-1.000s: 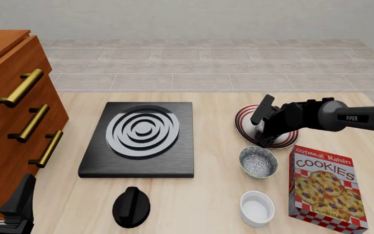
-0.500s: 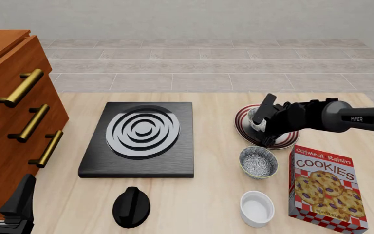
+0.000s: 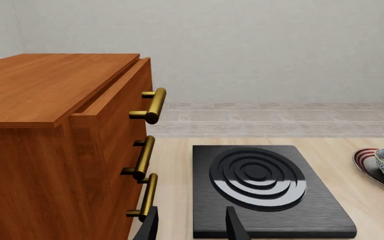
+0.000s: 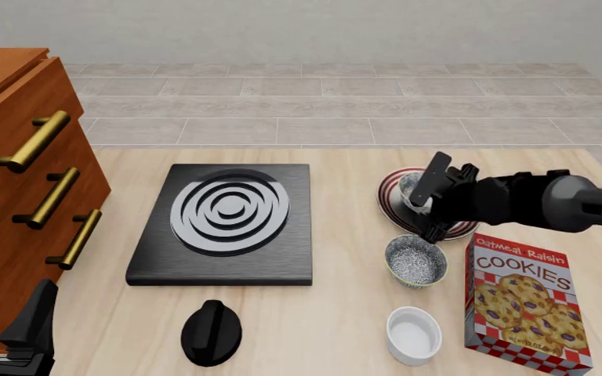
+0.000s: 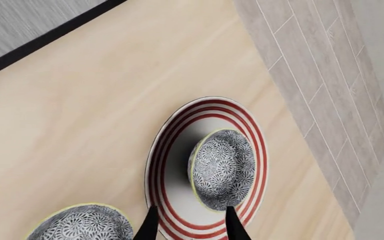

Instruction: Pick the akita bowl from table center and place it on the plate.

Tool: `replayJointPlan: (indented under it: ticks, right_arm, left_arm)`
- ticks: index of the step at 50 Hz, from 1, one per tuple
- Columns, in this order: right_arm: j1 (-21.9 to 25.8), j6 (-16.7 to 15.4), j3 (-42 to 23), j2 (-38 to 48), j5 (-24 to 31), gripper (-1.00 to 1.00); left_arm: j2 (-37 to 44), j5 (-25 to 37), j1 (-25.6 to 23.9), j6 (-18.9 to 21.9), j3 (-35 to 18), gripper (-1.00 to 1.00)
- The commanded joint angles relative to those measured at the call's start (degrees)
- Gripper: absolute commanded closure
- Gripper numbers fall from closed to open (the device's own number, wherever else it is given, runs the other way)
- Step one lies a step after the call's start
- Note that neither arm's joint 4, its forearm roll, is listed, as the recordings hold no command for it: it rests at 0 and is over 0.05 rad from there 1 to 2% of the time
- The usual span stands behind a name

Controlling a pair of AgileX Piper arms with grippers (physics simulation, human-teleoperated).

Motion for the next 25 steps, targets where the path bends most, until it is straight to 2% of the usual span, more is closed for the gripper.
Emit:
replayJointPlan:
  ticks: [1, 8, 18, 25]
  right_arm:
    - [0.71, 0.86, 5.52, -6.78, -2.81, -1.0]
    - [1.55, 1.14, 9.42, -13.84, -3.0, -1.0]
    - [1.36, -0.68, 17.67, -23.93, -4.94, -1.0]
    - [1.43, -0.3, 20.55, -31.38, -3.27, -1.0]
  left_arm:
    - [-0.01, 0.0, -0.01, 0.0, 0.0, -1.0]
    - [0.01, 0.0, 0.0, 0.01, 0.0, -1.0]
    - [0.01, 0.0, 0.01, 0.01, 0.0, -1.0]
    - [-0.02, 0.0, -0.01, 0.0, 0.0, -1.0]
